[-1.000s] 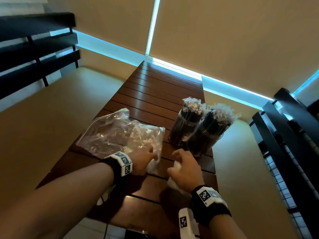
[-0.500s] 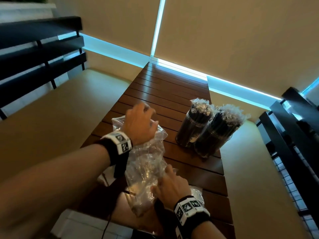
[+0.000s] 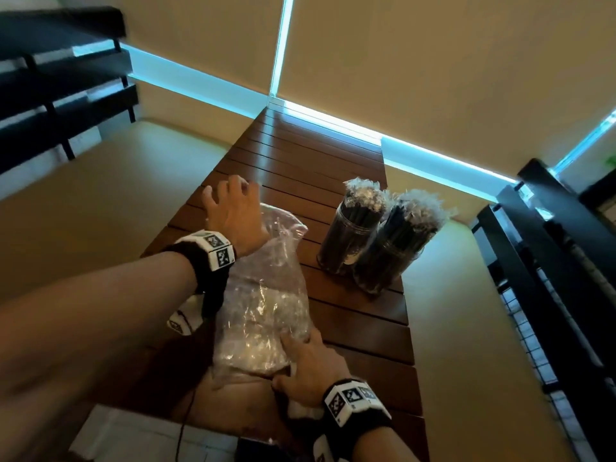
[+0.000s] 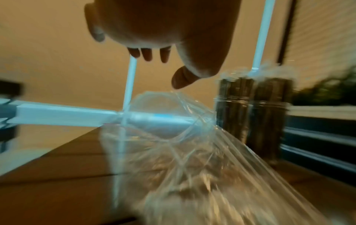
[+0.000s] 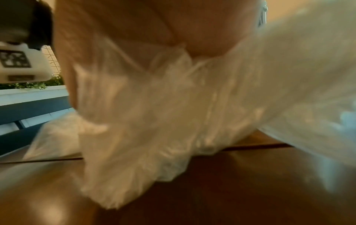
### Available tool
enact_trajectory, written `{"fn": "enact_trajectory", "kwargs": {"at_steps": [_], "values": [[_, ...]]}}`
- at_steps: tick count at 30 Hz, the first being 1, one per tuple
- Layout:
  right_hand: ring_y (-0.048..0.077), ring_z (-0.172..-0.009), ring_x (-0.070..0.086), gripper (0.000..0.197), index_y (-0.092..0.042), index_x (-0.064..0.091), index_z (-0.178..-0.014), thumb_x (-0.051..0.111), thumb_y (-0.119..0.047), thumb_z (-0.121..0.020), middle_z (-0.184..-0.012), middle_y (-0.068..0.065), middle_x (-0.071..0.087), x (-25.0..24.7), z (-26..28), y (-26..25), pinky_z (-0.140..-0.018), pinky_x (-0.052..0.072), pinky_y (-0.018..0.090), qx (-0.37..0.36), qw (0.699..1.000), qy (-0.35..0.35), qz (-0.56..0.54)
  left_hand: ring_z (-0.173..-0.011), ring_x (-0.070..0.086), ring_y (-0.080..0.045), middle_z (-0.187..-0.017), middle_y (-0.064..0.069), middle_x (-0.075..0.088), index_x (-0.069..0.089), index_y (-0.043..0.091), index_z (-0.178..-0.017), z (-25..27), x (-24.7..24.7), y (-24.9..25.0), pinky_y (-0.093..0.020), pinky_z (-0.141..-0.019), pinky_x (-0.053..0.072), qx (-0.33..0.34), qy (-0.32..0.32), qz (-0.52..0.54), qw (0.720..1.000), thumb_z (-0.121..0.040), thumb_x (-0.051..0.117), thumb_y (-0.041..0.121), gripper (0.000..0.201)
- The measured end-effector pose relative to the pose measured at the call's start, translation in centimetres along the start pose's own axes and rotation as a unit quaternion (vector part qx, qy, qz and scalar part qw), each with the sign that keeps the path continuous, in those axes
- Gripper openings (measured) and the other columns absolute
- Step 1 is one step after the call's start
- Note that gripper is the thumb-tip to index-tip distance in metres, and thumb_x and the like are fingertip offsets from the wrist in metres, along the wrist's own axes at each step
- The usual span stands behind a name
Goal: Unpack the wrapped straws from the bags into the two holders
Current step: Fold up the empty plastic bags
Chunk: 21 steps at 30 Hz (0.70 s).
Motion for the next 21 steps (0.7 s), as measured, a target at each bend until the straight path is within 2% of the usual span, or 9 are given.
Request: {"fn": "enact_trajectory", "kwargs": {"at_steps": [1, 3, 5, 7, 9, 11, 13, 17, 21], "values": [[0.042, -0.124, 0.053, 0.082, -0.041, 0.018, -0.150, 0.062, -0.055, -0.082, -0.156, 0.011, 0.020, 0.1, -0.3, 0.0, -0.101, 0.047, 0.048, 0.014, 1.000, -0.005, -0.001, -0.112, 0.049, -0.029, -0.122, -0.008, 0.050, 0.052, 0.020, -0.124, 1.1, -0.3, 0.7, -0.048, -0.099, 0.037, 0.075, 0.030, 0.002, 0.997, -0.072, 0.065, 0.034, 0.055], [0.041, -0.130, 0.049, 0.089, -0.037, 0.007, -0.154, 0.060, -0.055, -0.085, -0.160, 0.014, 0.015, 0.2, -1.0, -0.1, -0.103, 0.044, 0.047, 0.038, 0.999, -0.014, -0.001, -0.092, 0.057, -0.024, -0.104, -0.003, 0.055, 0.057, 0.020, -0.110, 4.4, 0.2, 2.2, -0.037, -0.075, 0.046, 0.256, 0.034, 0.009, 0.966, -0.078, 0.061, 0.030, 0.033], [0.041, -0.131, 0.048, 0.091, -0.034, 0.002, -0.156, 0.057, -0.058, -0.088, -0.160, 0.015, 0.017, 0.3, -1.6, -0.2, -0.102, 0.045, 0.047, 0.044, 0.999, -0.023, 0.017, -0.087, 0.061, -0.024, -0.103, 0.000, 0.056, 0.057, 0.019, -0.110, 8.6, 2.2, 2.5, -0.033, -0.064, 0.044, 0.362, -0.095, -0.025, 0.927, -0.087, 0.057, 0.037, 0.029], [0.039, -0.130, 0.049, 0.088, -0.033, 0.003, -0.156, 0.056, -0.056, -0.089, -0.160, 0.014, 0.020, 0.1, -1.7, -0.2, -0.101, 0.046, 0.046, 0.048, 0.998, -0.026, 0.040, -0.102, 0.061, -0.026, -0.120, -0.002, 0.053, 0.050, 0.019, -0.128, 11.9, 5.0, 1.0, -0.037, -0.074, 0.050, 0.337, -0.265, -0.069, 0.901, -0.087, 0.058, 0.047, 0.051], [0.038, -0.130, 0.050, 0.085, -0.032, 0.007, -0.156, 0.057, -0.045, -0.089, -0.159, 0.013, 0.023, -0.2, -1.5, -0.4, -0.101, 0.046, 0.046, 0.043, 0.997, -0.020, 0.067, -0.116, 0.055, -0.030, -0.139, -0.008, 0.043, 0.038, 0.012, -0.141, 13.9, 6.9, -0.7, -0.042, -0.090, 0.051, 0.308, -0.348, -0.082, 0.882, -0.089, 0.059, 0.037, 0.062], [0.038, -0.126, 0.053, 0.083, -0.029, 0.010, -0.155, 0.059, -0.035, -0.088, -0.157, 0.012, 0.026, -0.3, -1.0, -0.8, -0.098, 0.047, 0.047, 0.029, 0.995, 0.002, 0.098, -0.132, 0.044, -0.035, -0.154, -0.019, 0.028, 0.025, 0.002, -0.150, 15.1, 7.7, -1.5, -0.045, -0.106, 0.043, 0.320, -0.348, -0.081, 0.878, -0.096, 0.048, 0.022, 0.062], [0.038, -0.115, 0.061, 0.083, -0.029, 0.009, -0.154, 0.059, -0.028, -0.088, -0.153, 0.010, 0.031, -0.7, -0.4, -1.2, -0.089, 0.050, 0.046, 0.011, 0.992, 0.057, 0.113, -0.138, 0.039, -0.034, -0.157, -0.022, 0.024, 0.024, -0.001, -0.151, 15.4, 8.1, -1.8, -0.043, -0.111, 0.038, 0.326, -0.340, -0.076, 0.879, -0.101, 0.037, 0.015, 0.054], [0.034, -0.099, 0.066, 0.048, -0.026, 0.034, -0.140, 0.052, -0.023, -0.095, -0.146, 0.004, 0.038, -1.5, 0.3, -1.0, -0.071, 0.048, 0.040, -0.019, 0.982, 0.136, 0.130, -0.114, 0.057, -0.025, -0.131, -0.007, 0.054, 0.055, 0.010, -0.127, 13.8, 7.0, -2.4, -0.034, -0.096, 0.047, 0.265, -0.348, 0.026, 0.899, -0.094, 0.048, 0.013, 0.034], [0.029, -0.107, 0.062, 0.024, -0.026, 0.054, -0.119, 0.046, -0.032, -0.097, -0.121, 0.002, 0.060, -1.9, -0.2, -0.1, -0.082, 0.049, 0.038, -0.020, 0.994, 0.090, 0.063, -0.109, 0.062, -0.027, -0.120, -0.005, 0.063, 0.052, 0.018, -0.122, 12.8, 6.7, -3.8, -0.036, -0.092, 0.049, 0.191, -0.358, 0.093, 0.909, -0.092, 0.052, 0.019, 0.030]]}}
Point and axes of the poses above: each hand's wrist, its own z-axis away from the middle knuckle, its own x-axis out of the palm, y = z × x, the point moved 3 cm from there along -z, towards the middle knuckle
